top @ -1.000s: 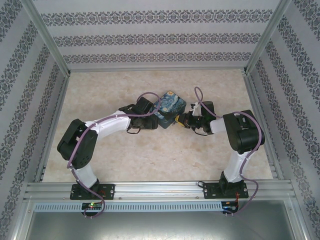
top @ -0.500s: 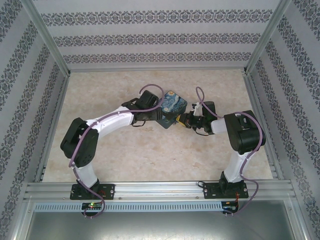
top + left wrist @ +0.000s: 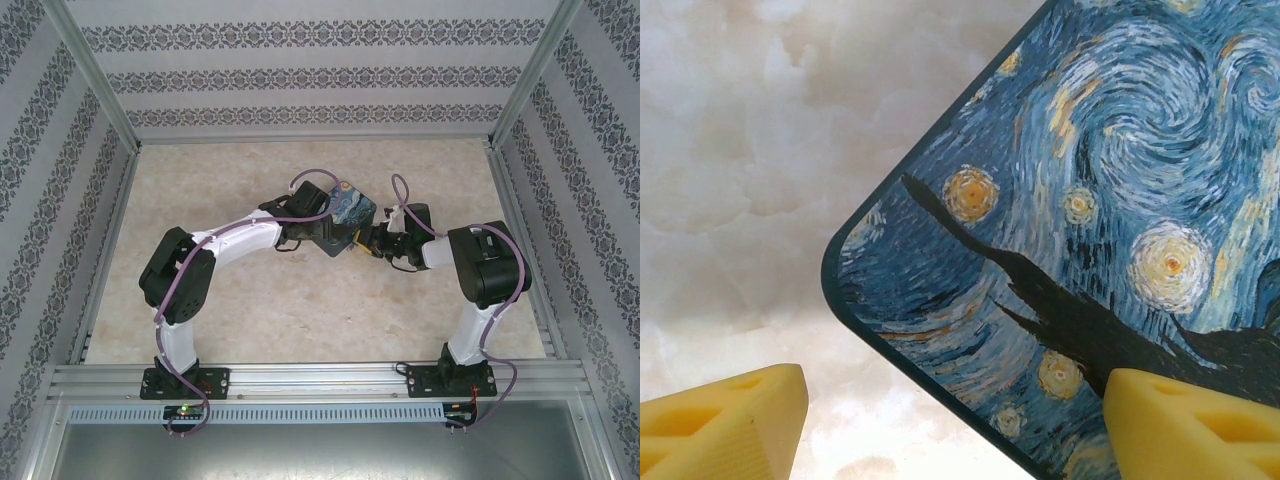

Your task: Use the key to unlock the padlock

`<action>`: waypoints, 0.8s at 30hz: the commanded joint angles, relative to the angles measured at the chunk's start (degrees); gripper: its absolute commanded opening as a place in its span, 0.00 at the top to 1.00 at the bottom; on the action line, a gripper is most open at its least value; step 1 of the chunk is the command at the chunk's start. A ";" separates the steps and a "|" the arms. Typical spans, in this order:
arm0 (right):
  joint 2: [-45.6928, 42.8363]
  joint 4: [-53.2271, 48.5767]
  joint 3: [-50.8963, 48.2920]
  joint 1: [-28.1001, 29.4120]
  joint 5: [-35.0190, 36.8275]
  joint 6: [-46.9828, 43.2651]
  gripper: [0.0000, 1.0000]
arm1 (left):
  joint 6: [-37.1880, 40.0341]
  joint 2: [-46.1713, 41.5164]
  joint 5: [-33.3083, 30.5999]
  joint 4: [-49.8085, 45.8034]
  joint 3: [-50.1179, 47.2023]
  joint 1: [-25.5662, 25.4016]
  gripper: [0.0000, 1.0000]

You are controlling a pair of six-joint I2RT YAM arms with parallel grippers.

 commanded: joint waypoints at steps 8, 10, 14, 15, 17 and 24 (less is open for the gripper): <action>0.14 3.76 -2.22 0.99 1.70 0.14 0.71 | -0.27 2.32 -0.95 -1.82 0.07 -0.82 0.22; 0.24 3.94 -2.26 1.00 1.90 0.28 0.72 | -0.24 2.31 -0.93 -1.75 -0.06 -0.89 0.22; 0.57 4.29 -2.35 1.29 2.64 0.36 0.74 | -0.40 2.39 -0.92 -1.65 -0.27 -0.89 0.22; 0.69 4.32 -2.43 1.34 2.89 0.42 0.74 | -0.40 2.39 -0.92 -1.64 -0.34 -0.93 0.22; 1.00 4.69 -2.52 1.71 3.28 0.66 0.74 | -0.48 2.39 -0.69 -1.47 -0.41 -0.88 0.22; 1.89 5.14 -3.13 3.09 4.85 0.54 0.79 | -0.35 2.58 -0.73 -1.62 -0.54 -0.93 0.22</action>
